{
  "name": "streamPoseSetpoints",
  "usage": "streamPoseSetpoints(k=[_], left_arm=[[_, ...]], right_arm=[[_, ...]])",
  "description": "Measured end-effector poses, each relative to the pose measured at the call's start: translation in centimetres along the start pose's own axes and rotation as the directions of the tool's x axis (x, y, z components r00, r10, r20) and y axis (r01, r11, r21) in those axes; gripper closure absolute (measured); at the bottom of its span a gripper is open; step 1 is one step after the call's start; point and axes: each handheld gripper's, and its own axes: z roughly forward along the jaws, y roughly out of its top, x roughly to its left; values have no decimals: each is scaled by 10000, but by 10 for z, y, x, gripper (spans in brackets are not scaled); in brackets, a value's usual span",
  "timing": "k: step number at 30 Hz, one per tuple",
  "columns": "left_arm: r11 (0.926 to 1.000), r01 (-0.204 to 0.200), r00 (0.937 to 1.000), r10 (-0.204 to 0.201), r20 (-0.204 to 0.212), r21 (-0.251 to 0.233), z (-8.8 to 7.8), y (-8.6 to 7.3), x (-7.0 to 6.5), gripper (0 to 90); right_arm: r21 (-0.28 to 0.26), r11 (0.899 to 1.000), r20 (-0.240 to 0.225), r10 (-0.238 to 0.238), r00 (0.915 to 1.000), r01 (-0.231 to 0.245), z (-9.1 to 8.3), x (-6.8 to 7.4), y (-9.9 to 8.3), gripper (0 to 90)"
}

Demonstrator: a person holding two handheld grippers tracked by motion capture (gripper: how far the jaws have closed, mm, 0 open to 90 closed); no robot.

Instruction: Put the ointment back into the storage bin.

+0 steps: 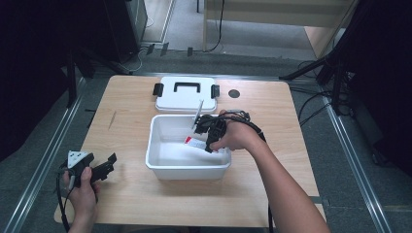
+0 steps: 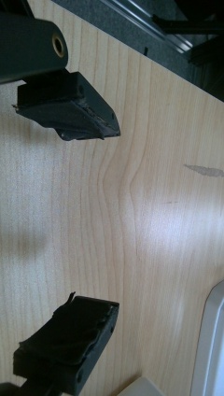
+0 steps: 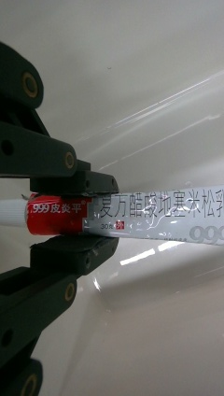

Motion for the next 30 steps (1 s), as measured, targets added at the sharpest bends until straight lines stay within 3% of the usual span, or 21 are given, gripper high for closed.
streamPoseSetpoints(k=[7,12,23,30], left_arm=[[10000,0,10000,0,-7,8,0,0,0,145],[10000,2,10000,-2,-3,7,0,0,0,144],[10000,16,10000,-16,-3,33,0,0,0,144],[10000,16,10000,-16,9,68,0,0,0,145]], right_arm=[[272,9996,238,-102,9997,95,2,5,2,721],[437,9981,288,-445,9986,432,8,9,4,720],[731,9969,289,-305,9991,283,16,8,5,717],[349,9990,136,-280,9995,276,16,5,5,653]])
